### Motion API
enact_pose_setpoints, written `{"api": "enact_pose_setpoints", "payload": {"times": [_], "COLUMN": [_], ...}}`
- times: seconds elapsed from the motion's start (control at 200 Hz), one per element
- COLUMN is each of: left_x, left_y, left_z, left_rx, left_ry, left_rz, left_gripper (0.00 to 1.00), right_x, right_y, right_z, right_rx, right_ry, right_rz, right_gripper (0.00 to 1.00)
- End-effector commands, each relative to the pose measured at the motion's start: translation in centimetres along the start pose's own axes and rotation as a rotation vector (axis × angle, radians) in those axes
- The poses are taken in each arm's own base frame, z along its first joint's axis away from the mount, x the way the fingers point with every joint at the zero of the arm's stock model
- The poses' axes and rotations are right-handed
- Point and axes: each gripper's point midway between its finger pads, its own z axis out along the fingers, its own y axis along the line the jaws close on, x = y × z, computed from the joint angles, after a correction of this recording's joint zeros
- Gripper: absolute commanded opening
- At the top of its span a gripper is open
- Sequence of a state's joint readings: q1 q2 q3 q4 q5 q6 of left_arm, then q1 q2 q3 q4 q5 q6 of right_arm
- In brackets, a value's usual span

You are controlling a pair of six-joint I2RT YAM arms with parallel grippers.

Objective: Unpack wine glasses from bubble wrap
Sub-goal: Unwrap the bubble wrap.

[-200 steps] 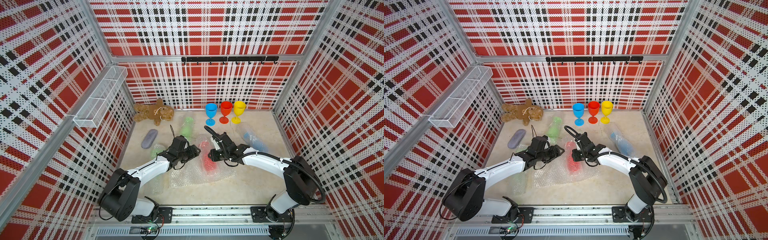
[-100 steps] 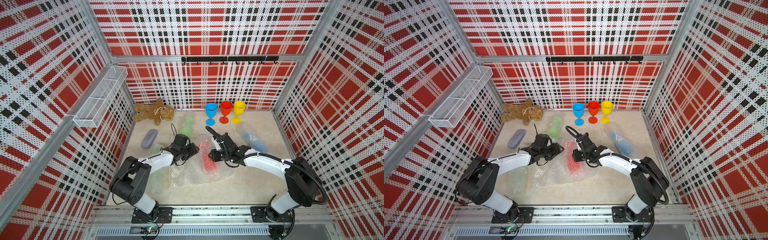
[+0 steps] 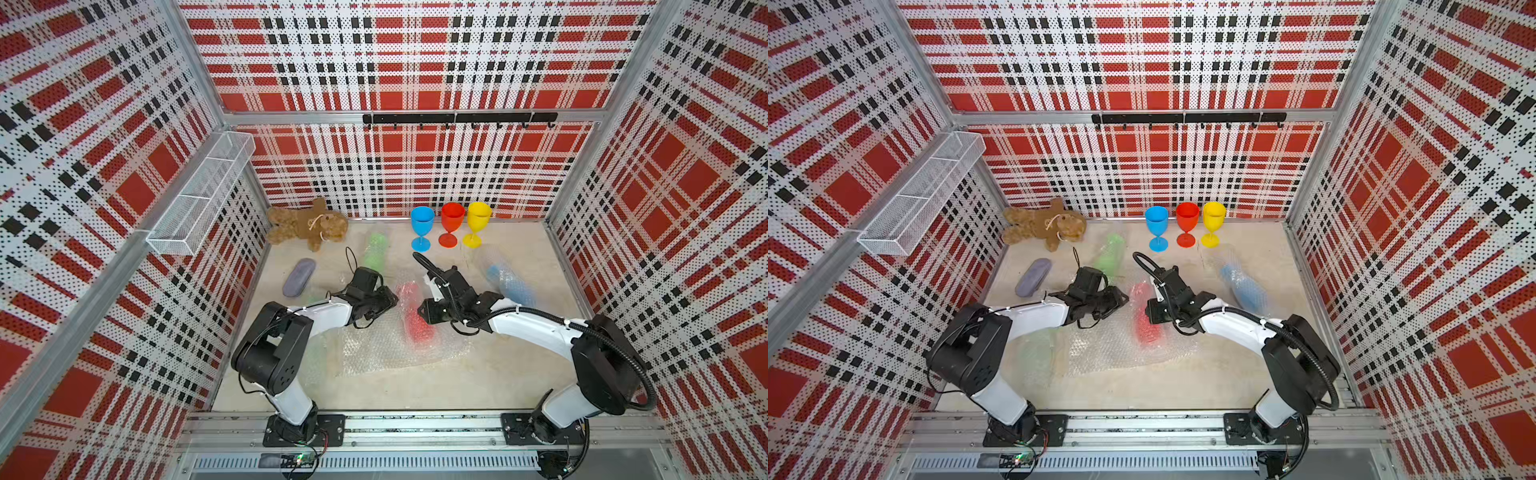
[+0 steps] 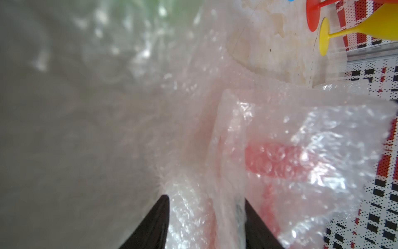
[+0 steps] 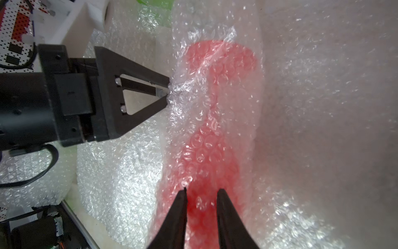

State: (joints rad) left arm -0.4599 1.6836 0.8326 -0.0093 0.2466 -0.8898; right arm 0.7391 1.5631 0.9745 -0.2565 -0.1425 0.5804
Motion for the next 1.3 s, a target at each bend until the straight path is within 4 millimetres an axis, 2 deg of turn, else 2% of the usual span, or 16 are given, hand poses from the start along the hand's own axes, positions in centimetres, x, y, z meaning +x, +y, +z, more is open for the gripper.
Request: {"api": "enact_pose_setpoints", "payload": {"times": [0.0, 0.185, 0.271, 0.516, 0.591, 0.706, 0.792, 1.002, 1.187, 1.293], "left_x": [-0.6, -0.5, -0.4, -0.1, 0.1, 0.0, -0.1, 0.3, 0.5, 0.5], "left_y": [-2.0, -3.3, -3.4, -4.2, -4.6, -6.5, -7.7, -9.8, -10.6, -10.6], "left_z": [0.3, 0.6, 0.7, 0.3, 0.1, -0.8, -1.9, -3.7, -4.7, -5.0], "left_rx": [0.039, 0.062, 0.064, 0.091, 0.114, 0.170, 0.200, 0.254, 0.279, 0.300], "left_ry": [-0.011, -0.001, 0.003, 0.010, 0.024, 0.025, 0.006, -0.008, -0.026, -0.029], "left_rz": [0.039, 0.052, 0.051, 0.071, 0.067, 0.079, 0.087, 0.086, 0.080, 0.061], "left_gripper": [0.46, 0.45, 0.41, 0.09, 0.00, 0.00, 0.00, 0.00, 0.00, 0.00], "right_x": [0.3, 0.3, 0.3, -0.7, -1.4, -2.5, -3.4, -5.2, -5.3, -5.3], "right_y": [-0.2, -0.2, -0.1, -0.2, 0.2, 0.6, 1.2, 1.9, 1.7, 1.4], "right_z": [-0.5, -0.2, -0.1, -1.1, -1.8, -2.7, -3.2, -2.8, -1.1, -1.0], "right_rx": [0.000, -0.003, -0.006, -0.012, -0.020, -0.014, -0.021, -0.014, -0.004, -0.006], "right_ry": [0.003, 0.008, 0.009, -0.022, -0.039, -0.050, -0.062, -0.064, -0.038, -0.056], "right_rz": [-0.003, -0.001, 0.001, 0.018, 0.009, -0.005, -0.007, -0.006, 0.038, 0.096], "right_gripper": [0.27, 0.27, 0.27, 0.28, 0.36, 0.59, 0.65, 0.65, 0.58, 0.53]}}
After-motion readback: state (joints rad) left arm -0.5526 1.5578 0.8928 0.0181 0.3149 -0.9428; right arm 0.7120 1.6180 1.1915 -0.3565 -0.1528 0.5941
